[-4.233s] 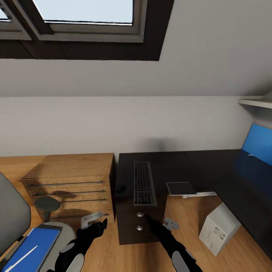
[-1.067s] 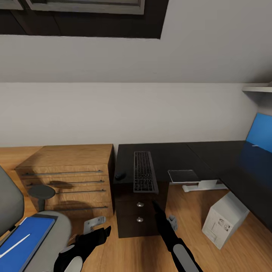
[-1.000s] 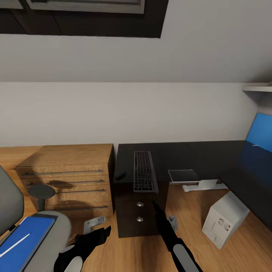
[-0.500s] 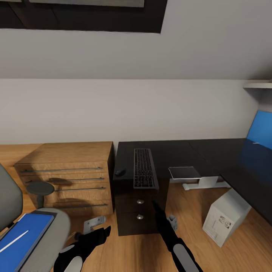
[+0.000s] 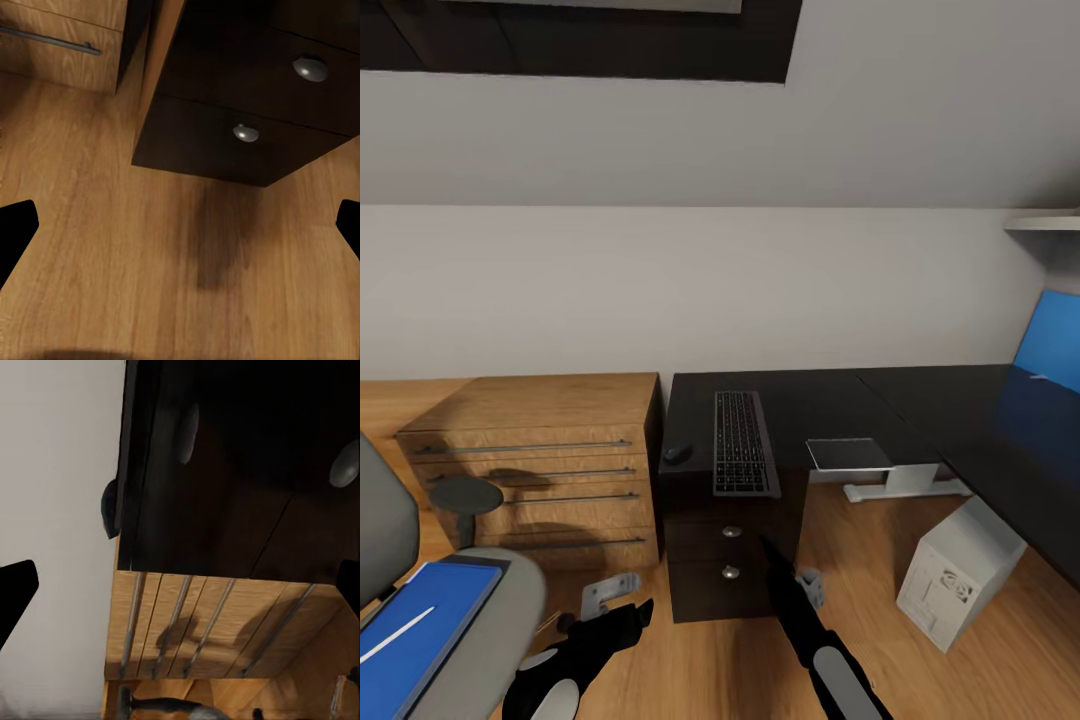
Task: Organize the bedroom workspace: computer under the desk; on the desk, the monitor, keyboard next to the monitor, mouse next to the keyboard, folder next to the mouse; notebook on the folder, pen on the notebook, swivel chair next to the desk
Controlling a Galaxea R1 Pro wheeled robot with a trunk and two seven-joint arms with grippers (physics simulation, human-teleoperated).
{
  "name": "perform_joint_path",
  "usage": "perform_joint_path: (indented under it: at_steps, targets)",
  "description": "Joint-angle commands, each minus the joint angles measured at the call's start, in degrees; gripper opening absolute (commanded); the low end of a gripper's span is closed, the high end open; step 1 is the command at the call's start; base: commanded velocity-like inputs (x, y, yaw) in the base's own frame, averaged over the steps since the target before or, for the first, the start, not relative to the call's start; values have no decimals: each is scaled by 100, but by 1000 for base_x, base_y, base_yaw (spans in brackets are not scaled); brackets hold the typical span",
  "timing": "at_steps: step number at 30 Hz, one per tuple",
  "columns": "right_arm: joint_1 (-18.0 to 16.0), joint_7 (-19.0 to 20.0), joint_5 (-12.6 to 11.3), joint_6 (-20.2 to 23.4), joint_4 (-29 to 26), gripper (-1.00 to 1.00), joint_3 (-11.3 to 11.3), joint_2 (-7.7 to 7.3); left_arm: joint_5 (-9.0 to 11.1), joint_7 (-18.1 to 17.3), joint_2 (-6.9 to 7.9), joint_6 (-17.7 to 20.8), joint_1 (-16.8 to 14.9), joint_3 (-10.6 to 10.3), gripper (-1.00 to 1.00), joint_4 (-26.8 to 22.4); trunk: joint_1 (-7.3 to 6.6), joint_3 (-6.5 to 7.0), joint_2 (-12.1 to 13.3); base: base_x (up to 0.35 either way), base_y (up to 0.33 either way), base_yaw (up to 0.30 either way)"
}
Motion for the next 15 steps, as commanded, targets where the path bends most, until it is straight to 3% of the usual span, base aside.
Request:
perform_joint_path:
  at_steps: [1, 6, 15]
  targets:
    - [-4, 23, -59, 20, 1, 100, 100, -1, 48, 55, 6, 1, -6, -14, 100, -2, -1, -6, -3, 0, 0, 0]
    - [-1, 35, -49, 2, 1, 100, 311, -1, 42, 50, 7, 1, -6, -20, 100, 23, -1, -6, -3, 139, 0, 0]
    - [-3, 32, -47, -1, 1, 100, 316, -1, 37, 54, 8, 1, -6, -23, 100, 26, -1, -6, -3, 61, 0, 0]
